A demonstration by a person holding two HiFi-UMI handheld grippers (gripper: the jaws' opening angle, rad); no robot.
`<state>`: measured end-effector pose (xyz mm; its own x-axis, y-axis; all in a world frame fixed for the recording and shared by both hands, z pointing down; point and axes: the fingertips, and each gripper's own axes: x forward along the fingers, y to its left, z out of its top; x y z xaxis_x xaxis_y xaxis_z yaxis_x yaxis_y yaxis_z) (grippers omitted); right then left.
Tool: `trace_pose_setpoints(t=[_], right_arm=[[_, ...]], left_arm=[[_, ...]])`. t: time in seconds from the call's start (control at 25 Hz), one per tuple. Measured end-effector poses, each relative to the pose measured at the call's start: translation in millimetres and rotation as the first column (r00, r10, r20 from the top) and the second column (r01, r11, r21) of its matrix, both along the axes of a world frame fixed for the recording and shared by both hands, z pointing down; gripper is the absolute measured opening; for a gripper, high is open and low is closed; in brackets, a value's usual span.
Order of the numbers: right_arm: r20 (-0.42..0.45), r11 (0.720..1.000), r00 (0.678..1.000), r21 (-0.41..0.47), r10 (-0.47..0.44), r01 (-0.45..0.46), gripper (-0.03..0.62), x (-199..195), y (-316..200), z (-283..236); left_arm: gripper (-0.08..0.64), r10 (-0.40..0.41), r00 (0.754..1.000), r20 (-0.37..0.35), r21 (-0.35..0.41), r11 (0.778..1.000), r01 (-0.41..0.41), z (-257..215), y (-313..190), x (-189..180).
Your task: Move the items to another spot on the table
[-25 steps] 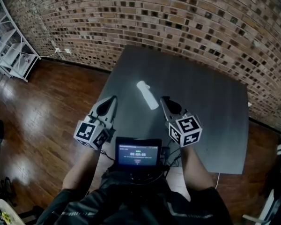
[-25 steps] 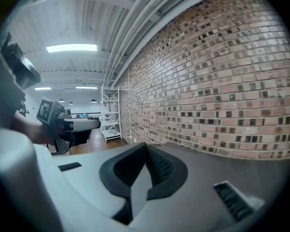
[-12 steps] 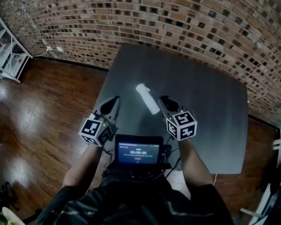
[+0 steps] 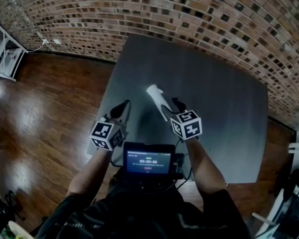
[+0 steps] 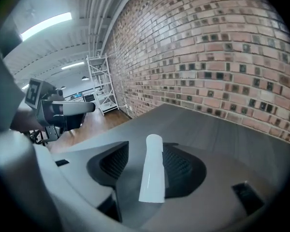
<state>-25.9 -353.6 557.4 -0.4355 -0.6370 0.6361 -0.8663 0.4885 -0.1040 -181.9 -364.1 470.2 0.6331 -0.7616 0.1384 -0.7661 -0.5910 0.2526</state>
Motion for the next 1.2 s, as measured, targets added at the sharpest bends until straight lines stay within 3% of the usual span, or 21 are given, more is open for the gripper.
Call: trace_pose_setpoints(t=[0.08,0.16,0.76,1.2], right_arm=[[-0.02,0.999,1.0,-0.038,-0.005,0.004,0.23,0,-5,18],[-0.03,0.998,1.0,-0.066,-0.009,0.007,0.276,0,-10,34],[-0.121,0.973,0.991,-0.228,-0.053,0.024,0.276,0,-27,108],[-0.163,0.956,0.984,-0.291,-0.071,0.021,0.276,-5,-24,136]], left_arm=[[-0.006,0.004,1.0,0.003,-0.025,1.0,-0.004,12,-7,3],[-0.006,0.009,1.0,0.007,-0.045,0.999,-0.009,23,-14,6],[-0.006,0.026,1.0,0.018,-0.156,0.988,-0.023,79,-42,17],[-0.006,0.028,1.0,0.005,-0.176,0.984,-0.027,89,-46,11]])
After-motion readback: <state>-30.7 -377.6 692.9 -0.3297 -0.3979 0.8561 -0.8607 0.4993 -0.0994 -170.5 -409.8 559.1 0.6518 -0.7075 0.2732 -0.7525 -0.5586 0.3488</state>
